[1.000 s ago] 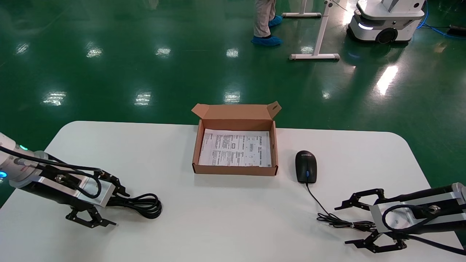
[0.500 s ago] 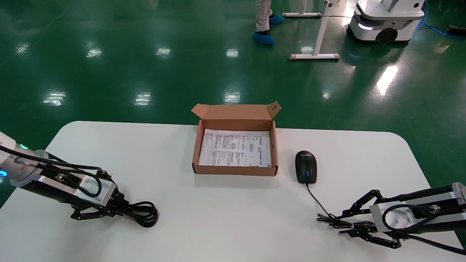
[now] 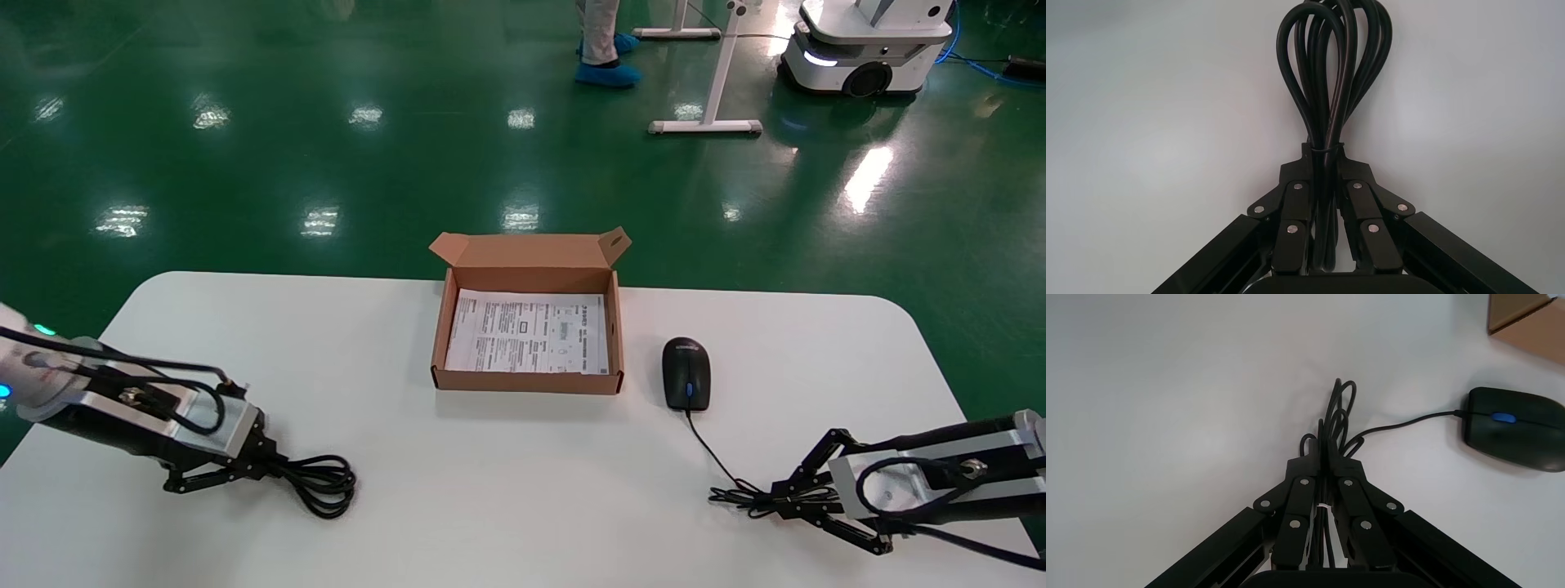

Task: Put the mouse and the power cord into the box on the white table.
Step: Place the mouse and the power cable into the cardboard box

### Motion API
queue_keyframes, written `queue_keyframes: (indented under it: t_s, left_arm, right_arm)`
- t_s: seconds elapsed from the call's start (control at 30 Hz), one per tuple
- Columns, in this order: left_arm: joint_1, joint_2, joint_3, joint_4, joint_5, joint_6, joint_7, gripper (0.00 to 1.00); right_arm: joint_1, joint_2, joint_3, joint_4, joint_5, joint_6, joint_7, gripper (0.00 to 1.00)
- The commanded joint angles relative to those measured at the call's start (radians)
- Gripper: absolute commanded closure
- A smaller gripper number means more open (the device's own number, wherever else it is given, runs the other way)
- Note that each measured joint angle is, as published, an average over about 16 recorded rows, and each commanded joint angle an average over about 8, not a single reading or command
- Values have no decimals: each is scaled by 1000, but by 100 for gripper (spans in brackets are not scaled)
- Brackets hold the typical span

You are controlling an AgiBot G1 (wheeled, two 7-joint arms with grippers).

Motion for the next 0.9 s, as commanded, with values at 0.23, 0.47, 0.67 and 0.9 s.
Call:
queue_keyframes:
  t_s: [0.23, 0.47, 0.67, 0.9]
  left_arm:
    - [-122, -65, -36, -13, -71, 46, -28, 100]
    - [-266, -97, -104, -41, -205, 12, -121, 100]
    - [-328, -53, -168, -46, -292, -135, -232, 100]
    - [-339, 23, -183, -85, -307, -262, -250, 100]
  right_arm:
    - [116, 25, 16, 48, 114, -9, 120, 100]
    - [274, -3, 30, 77, 217, 11, 242, 100]
    - [343, -106, 33, 28, 236, 48, 235, 100]
    - [341, -244, 30, -65, 239, 94, 178, 100]
